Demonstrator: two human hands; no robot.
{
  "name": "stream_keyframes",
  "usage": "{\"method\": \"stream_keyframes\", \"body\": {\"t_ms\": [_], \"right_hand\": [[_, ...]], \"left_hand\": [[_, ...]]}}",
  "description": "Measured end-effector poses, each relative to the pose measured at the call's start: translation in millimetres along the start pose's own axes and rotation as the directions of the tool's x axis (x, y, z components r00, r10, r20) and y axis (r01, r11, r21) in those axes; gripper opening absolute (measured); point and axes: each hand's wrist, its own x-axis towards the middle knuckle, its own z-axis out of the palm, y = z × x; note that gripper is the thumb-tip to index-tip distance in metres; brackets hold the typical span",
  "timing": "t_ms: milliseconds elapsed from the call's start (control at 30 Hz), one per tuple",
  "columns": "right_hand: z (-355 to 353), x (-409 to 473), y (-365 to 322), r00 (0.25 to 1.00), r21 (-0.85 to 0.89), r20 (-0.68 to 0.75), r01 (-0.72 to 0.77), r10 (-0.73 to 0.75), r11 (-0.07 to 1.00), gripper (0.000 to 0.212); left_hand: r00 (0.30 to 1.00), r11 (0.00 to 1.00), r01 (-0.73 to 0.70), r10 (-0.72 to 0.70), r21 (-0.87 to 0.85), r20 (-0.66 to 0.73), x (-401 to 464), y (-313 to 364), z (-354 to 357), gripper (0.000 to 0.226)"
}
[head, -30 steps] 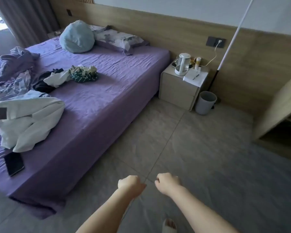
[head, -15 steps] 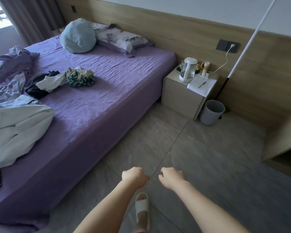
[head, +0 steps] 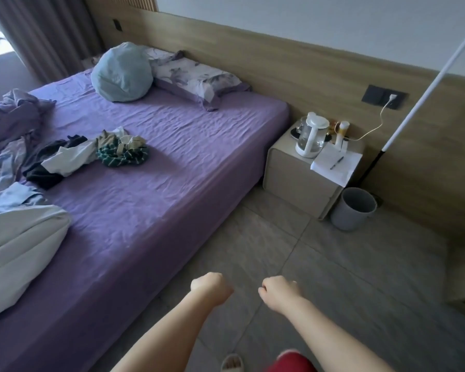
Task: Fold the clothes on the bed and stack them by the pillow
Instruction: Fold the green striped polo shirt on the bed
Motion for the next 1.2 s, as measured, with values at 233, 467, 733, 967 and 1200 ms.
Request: {"method": "stream_keyframes", "body": {"t_ms": [233,467,733,967,1200], "right_hand": [[-61,85,7,0.995,-0.059,0.015,0.097,-0.096,0.994,0.038],[-146,180,25,0.963,-0.213,0.083,0.267,-0.255,0.940,0.037],[-213,272,38,0.919,-0.310,0.176,0.392,-0.353,0.866,0.034],[-245,321,6,0.877,-0.323,0.229,0.478,-0.423,0.817,0.036],[-271,358,-46,0.825,-0.381,0.236,0.565,-0.514,0.732,0.038]], "left_hand": [[0.999,0.998,0.033,-0.032,-0.059,0.013,61,23,-56,0.040],[0.982,0.964,0.188,-0.188,-0.189,0.021,120,57,-110,0.042],[0.938,0.880,0.344,-0.339,-0.329,0.073,164,89,-147,0.045],[0.895,0.762,0.435,-0.426,-0.479,0.134,185,52,-181,0.042],[0.929,0.817,0.345,-0.367,-0.463,0.044,231,9,-226,0.039]]}}
